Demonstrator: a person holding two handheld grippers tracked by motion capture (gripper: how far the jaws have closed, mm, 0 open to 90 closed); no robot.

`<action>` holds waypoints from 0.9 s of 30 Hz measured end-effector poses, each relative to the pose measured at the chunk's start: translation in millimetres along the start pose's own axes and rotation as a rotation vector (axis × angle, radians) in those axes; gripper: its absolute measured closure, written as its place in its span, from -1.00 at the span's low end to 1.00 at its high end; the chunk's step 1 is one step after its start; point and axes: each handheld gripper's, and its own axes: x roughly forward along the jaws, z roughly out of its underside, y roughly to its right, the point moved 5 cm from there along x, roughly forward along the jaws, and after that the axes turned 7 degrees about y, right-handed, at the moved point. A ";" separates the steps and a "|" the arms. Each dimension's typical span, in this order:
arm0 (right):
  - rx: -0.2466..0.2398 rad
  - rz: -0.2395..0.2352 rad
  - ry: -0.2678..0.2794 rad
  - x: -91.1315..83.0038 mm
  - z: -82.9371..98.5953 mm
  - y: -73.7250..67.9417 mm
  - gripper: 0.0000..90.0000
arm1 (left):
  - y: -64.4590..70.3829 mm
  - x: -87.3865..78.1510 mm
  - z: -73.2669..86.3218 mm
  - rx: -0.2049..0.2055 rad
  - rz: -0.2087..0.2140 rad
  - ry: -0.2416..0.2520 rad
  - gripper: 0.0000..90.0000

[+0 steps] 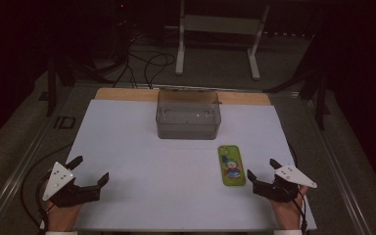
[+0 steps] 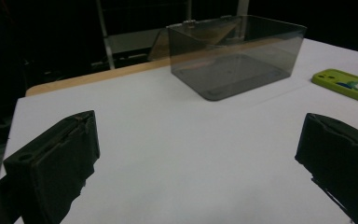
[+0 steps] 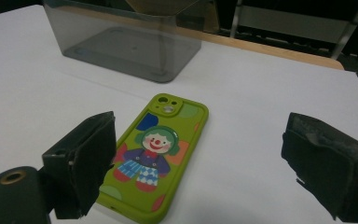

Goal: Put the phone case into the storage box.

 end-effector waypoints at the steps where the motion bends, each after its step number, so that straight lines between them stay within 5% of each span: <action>1: 0.003 0.000 -0.002 0.2 0.0 -0.8 -0.78 | -1.5 -0.1 1.3 -0.002 -0.007 -0.004 -1.00; 27: 0.043 -0.006 -0.081 9.7 -5.2 -4.7 -0.81 | -5.5 5.4 9.0 -0.001 -0.036 -0.038 -1.00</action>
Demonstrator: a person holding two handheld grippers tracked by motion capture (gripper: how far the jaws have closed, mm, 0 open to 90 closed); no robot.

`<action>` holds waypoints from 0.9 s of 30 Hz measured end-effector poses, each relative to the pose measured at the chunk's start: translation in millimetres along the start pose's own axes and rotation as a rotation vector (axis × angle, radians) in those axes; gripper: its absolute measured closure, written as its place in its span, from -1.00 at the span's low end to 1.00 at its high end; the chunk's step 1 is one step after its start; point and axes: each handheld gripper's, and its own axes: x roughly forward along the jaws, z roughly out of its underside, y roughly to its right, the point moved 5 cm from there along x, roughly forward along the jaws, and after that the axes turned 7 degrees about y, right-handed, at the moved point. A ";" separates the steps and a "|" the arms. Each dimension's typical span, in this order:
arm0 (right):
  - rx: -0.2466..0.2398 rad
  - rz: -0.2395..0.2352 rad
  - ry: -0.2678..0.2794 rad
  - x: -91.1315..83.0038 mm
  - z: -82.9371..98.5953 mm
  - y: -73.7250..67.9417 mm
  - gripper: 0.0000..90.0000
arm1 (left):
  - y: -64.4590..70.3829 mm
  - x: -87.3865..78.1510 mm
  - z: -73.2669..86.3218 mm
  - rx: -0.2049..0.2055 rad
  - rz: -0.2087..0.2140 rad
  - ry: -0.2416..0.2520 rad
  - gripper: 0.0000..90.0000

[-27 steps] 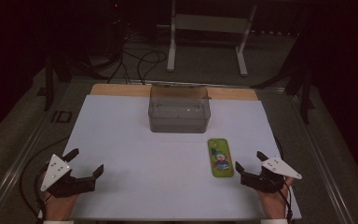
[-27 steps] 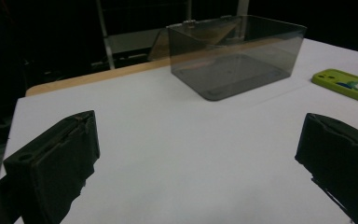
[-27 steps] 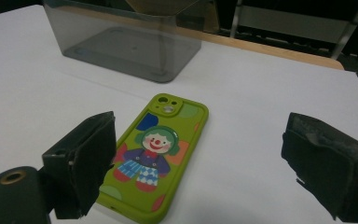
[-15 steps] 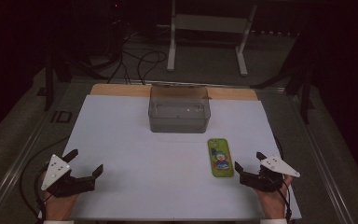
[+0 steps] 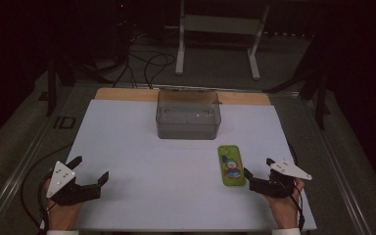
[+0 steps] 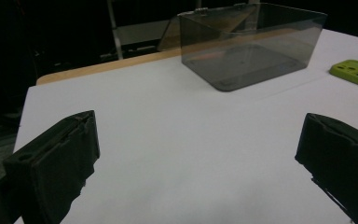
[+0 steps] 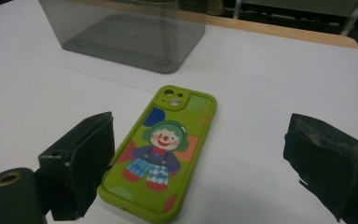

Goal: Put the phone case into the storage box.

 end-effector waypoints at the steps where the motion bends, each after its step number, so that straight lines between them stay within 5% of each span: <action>1: 0.000 -0.001 -0.002 0.4 -1.4 -1.2 -0.81 | -0.4 0.0 0.4 -0.001 -0.003 0.001 -1.00; 10: -0.023 -0.008 -0.052 6.4 -13.4 -9.2 -0.82 | 3.3 3.3 4.7 0.012 -0.016 -0.002 -1.00; 27: 0.012 -0.003 -0.173 27.2 -20.0 -12.3 -0.82 | 2.5 6.0 10.2 -0.010 -0.041 -0.012 -1.00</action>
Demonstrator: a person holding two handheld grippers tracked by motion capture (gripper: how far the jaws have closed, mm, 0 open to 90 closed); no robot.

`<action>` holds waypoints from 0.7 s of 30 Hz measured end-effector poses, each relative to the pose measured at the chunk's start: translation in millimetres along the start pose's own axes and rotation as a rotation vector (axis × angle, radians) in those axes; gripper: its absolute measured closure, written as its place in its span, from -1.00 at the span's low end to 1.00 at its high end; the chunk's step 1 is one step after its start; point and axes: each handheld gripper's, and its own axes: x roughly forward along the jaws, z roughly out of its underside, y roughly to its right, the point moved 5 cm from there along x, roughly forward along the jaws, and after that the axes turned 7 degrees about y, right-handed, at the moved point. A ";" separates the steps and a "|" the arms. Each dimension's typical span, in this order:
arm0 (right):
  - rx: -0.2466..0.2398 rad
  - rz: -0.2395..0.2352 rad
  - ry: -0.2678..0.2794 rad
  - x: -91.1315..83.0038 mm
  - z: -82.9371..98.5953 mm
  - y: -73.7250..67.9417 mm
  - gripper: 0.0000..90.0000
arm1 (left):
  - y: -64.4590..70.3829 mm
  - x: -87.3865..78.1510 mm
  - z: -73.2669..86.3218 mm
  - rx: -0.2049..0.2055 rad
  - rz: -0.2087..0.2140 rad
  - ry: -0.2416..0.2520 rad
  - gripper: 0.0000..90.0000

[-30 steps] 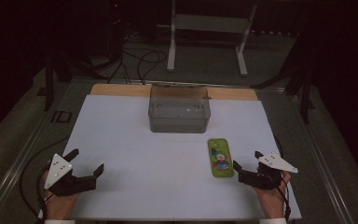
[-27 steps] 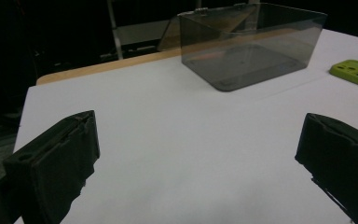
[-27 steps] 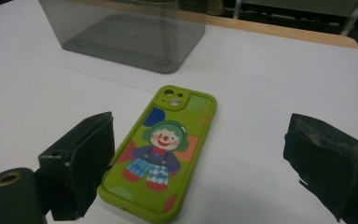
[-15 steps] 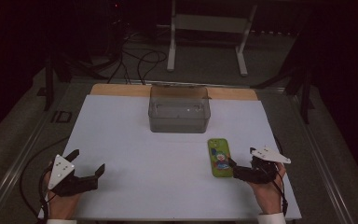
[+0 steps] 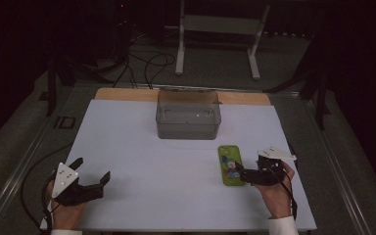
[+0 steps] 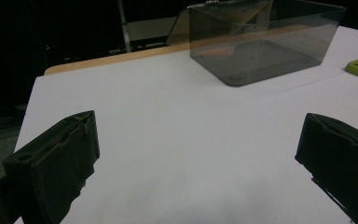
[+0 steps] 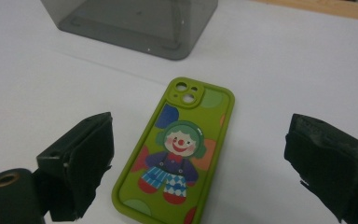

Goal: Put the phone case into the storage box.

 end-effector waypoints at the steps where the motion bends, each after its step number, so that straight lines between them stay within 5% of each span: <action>1: 0.002 0.001 -0.005 1.1 -0.1 -0.2 -0.82 | 0.2 0.2 0.2 0.002 0.001 -0.002 -1.00; 21: 0.017 0.004 -0.124 31.7 1.6 -8.6 -0.83 | 2.1 1.5 1.6 0.014 0.000 -0.011 -1.00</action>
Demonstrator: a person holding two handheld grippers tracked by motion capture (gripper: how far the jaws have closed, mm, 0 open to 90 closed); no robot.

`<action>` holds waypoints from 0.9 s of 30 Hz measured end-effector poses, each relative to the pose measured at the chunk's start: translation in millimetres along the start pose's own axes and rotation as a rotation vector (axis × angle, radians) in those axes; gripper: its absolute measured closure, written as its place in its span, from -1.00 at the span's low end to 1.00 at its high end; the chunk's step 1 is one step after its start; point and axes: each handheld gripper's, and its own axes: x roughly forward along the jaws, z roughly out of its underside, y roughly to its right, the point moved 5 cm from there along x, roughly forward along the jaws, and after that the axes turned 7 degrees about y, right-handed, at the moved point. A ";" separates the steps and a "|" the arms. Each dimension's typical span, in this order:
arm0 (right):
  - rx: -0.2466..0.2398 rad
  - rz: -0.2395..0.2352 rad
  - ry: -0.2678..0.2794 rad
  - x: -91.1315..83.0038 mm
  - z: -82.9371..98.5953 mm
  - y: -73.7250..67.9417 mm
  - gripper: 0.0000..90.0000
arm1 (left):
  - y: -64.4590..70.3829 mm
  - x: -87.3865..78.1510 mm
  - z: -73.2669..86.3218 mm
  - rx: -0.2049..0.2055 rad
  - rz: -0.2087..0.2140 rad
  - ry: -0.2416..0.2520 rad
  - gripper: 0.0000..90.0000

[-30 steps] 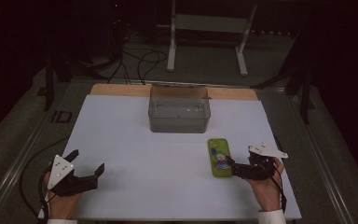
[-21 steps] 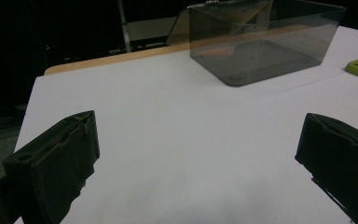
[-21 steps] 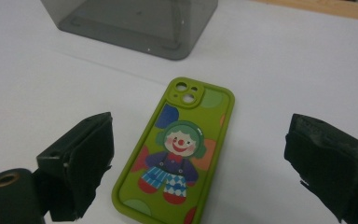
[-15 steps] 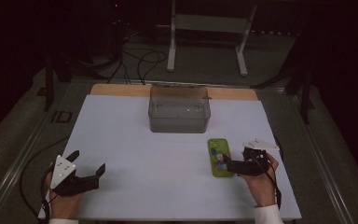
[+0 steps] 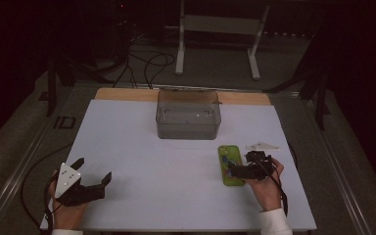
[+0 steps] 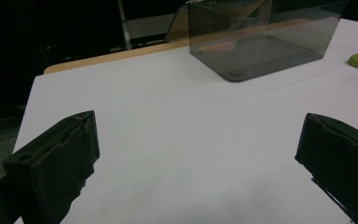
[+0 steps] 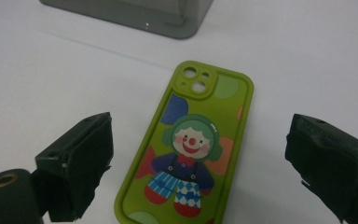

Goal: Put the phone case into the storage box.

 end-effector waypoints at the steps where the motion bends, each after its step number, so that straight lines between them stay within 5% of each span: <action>1: 0.001 0.001 -0.007 1.0 0.3 0.1 -0.83 | 0.0 0.0 0.0 0.000 0.000 0.000 -1.00; 27: 0.066 0.053 -0.158 38.3 14.2 -6.1 -0.84 | 1.4 1.5 1.3 0.011 0.001 -0.015 -1.00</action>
